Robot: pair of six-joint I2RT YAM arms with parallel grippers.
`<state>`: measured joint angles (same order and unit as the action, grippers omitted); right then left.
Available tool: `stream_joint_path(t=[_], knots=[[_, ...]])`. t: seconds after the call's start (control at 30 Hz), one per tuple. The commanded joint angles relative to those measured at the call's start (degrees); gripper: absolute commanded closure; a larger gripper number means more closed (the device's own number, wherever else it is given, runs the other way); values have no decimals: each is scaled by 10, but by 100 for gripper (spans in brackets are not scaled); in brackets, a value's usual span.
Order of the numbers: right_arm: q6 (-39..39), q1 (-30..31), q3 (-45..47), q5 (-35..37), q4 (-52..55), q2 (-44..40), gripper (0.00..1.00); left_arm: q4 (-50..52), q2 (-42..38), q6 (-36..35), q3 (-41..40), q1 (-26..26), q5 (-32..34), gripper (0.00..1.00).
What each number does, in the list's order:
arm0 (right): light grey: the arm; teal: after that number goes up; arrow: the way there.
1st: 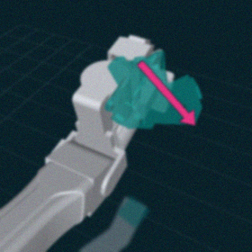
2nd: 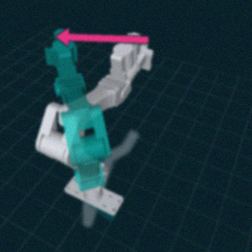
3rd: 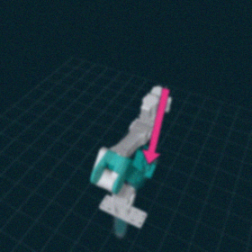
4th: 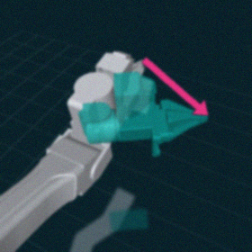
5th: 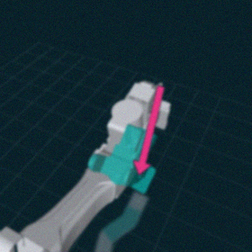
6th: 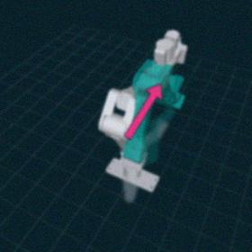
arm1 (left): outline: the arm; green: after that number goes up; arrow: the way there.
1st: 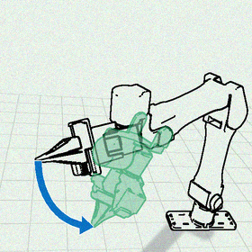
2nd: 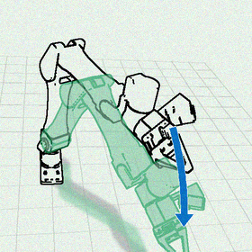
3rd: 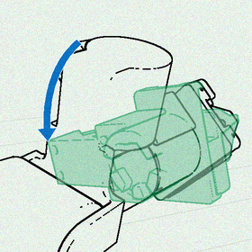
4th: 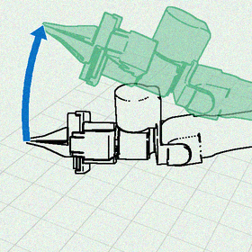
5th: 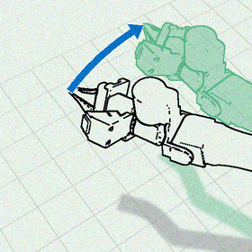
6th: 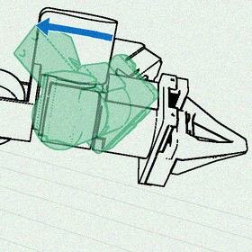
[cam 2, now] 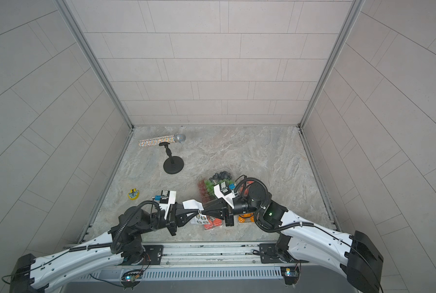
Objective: Label fruit boxes
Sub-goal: Adjust the label sticker.
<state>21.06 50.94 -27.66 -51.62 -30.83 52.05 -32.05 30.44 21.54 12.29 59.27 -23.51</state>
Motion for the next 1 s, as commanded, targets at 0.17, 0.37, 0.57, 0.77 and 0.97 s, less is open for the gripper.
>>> stream_joint_path(t=[0.17, 0.37, 0.57, 0.77, 0.97], knots=[[-30, 1, -7, 23, 40, 2, 100, -14, 8, -1, 5, -1, -9, 100], [-49, -2, -6, 58, 73, -21, 100, -3, -21, -1, -2, -1, -7, 100], [-36, -2, -13, 48, 56, -8, 100, -6, -15, 1, -1, -1, -15, 100], [-31, -2, -10, 41, 45, -3, 100, -18, 3, 3, 2, -1, -16, 88], [-37, -2, -9, 51, 54, -9, 100, -15, -5, 3, -2, -1, -8, 69]])
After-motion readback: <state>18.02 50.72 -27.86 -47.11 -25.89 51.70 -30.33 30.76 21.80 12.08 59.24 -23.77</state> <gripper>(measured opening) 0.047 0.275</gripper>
